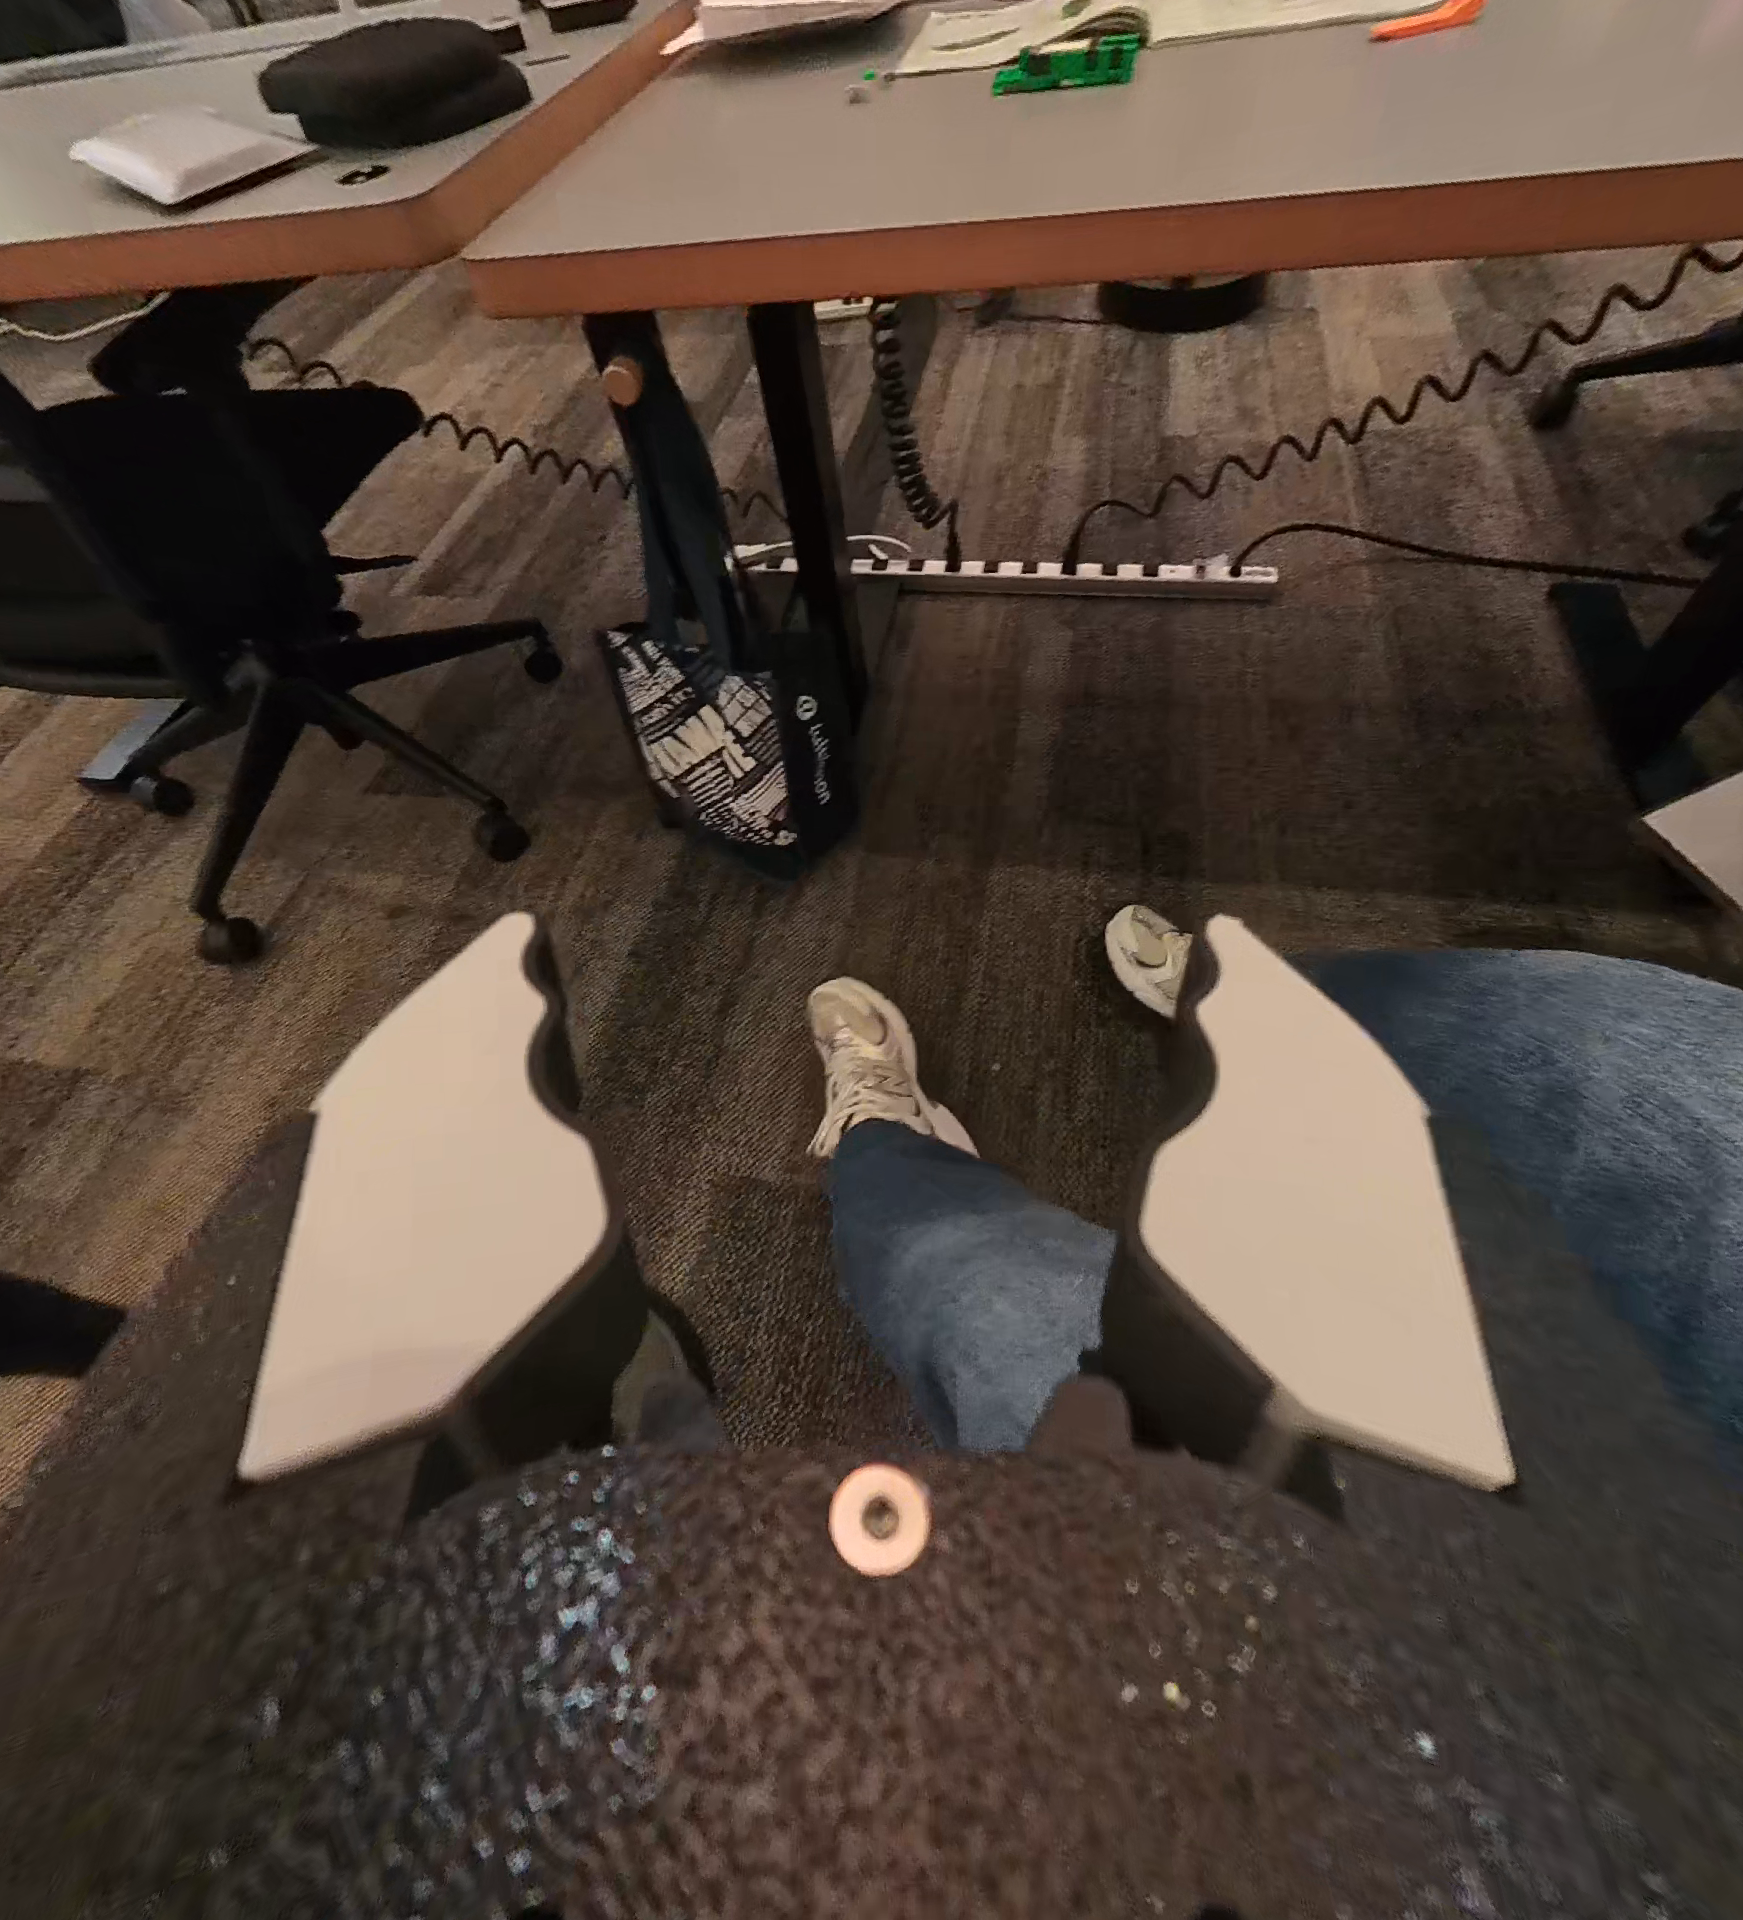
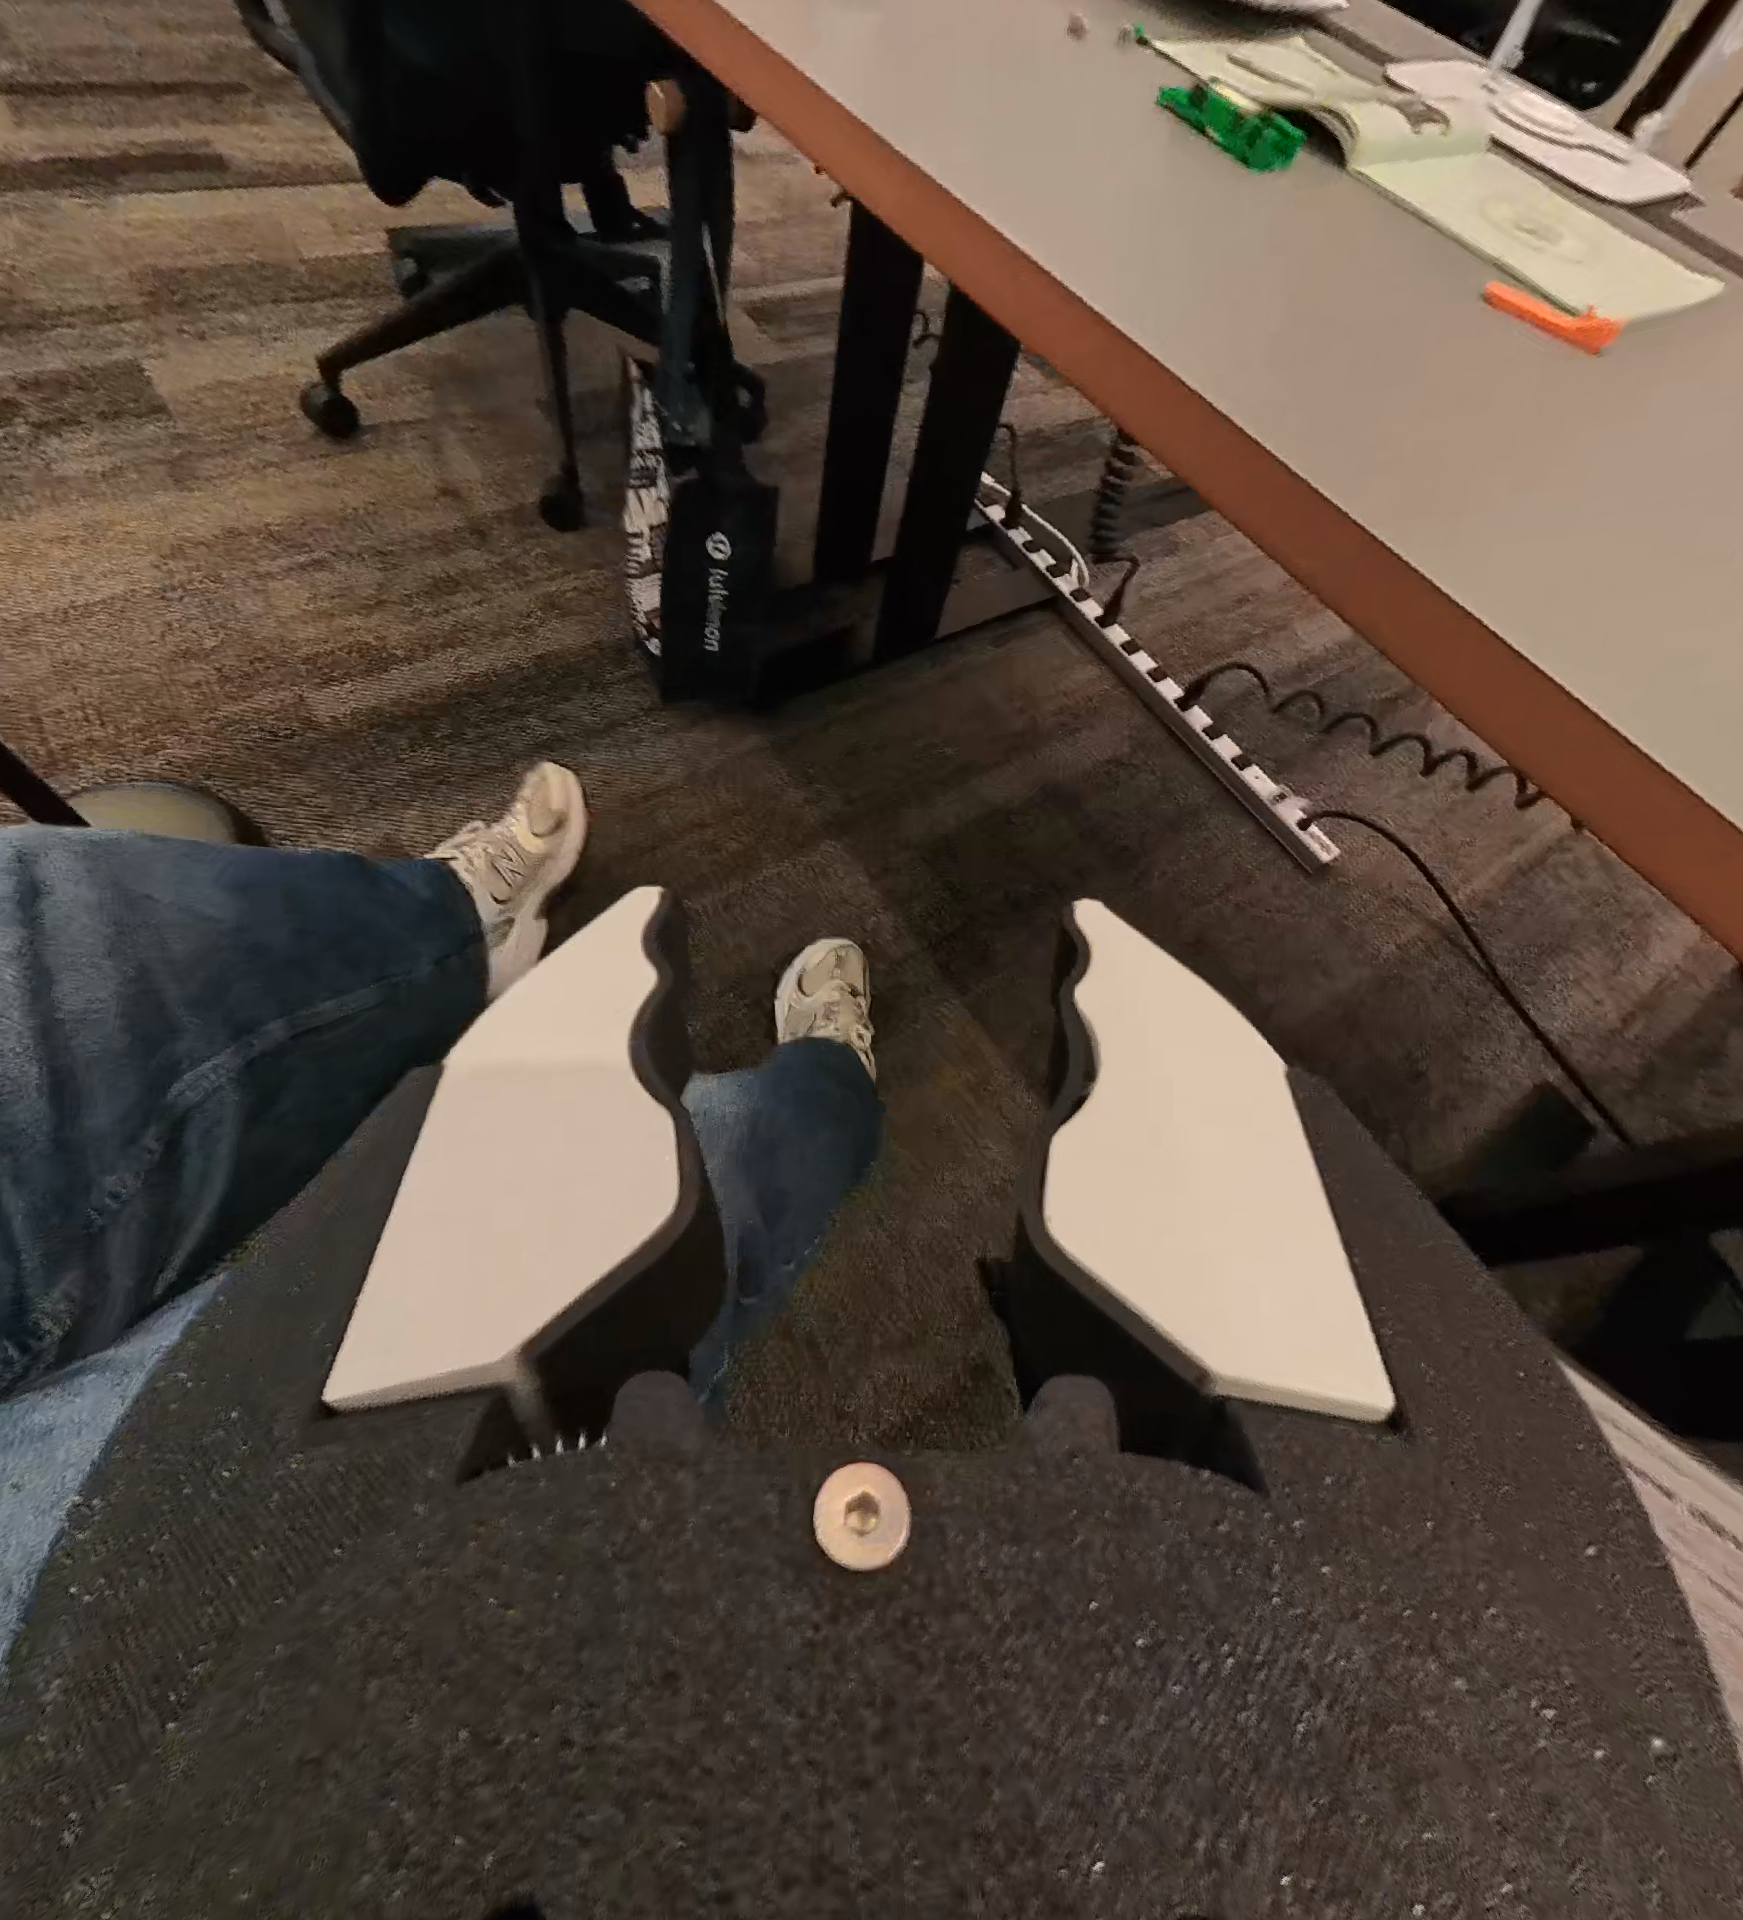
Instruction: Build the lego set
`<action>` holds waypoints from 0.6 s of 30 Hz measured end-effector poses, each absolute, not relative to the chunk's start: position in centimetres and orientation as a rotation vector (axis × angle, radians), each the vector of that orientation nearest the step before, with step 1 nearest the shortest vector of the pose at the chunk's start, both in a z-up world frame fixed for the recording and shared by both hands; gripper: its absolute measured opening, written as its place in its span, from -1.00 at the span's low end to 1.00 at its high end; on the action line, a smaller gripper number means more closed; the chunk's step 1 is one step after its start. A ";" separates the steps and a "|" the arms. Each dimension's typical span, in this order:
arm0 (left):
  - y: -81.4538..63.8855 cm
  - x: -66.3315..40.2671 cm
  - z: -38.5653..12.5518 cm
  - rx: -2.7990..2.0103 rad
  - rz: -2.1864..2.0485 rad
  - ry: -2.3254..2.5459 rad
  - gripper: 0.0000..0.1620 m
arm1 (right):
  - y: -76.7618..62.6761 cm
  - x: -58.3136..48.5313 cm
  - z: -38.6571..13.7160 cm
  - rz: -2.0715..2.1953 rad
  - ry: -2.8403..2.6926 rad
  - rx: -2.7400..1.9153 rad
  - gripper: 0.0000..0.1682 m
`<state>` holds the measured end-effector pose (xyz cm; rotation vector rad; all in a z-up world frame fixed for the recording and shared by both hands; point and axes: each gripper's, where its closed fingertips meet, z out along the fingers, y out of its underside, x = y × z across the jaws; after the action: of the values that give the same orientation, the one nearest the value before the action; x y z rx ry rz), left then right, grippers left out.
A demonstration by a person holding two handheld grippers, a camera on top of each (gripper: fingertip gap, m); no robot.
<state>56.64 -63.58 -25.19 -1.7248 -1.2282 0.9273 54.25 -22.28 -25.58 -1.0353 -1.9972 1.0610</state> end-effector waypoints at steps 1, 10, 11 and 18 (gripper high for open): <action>-63.9 56.8 -25.2 -1.725 0.937 -1.237 0.39 | -22.9 54.0 -25.4 1.081 -2.001 -1.023 -0.20; -65.4 58.5 -25.8 -1.702 0.917 -1.319 0.46 | -30.4 53.0 -24.4 1.242 -2.097 -0.854 -0.19; -65.4 58.6 -25.6 -1.702 0.932 -1.316 0.45 | -31.0 52.9 -24.3 1.255 -2.100 -0.832 -0.19; -66.1 57.7 -26.0 -1.705 0.982 -1.317 0.43 | -35.7 51.1 -26.4 1.352 -2.166 -0.787 -0.23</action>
<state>57.66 -66.15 -26.01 -1.7045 -1.3173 0.9821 51.07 -35.68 -26.43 -0.7868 -2.1661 1.3524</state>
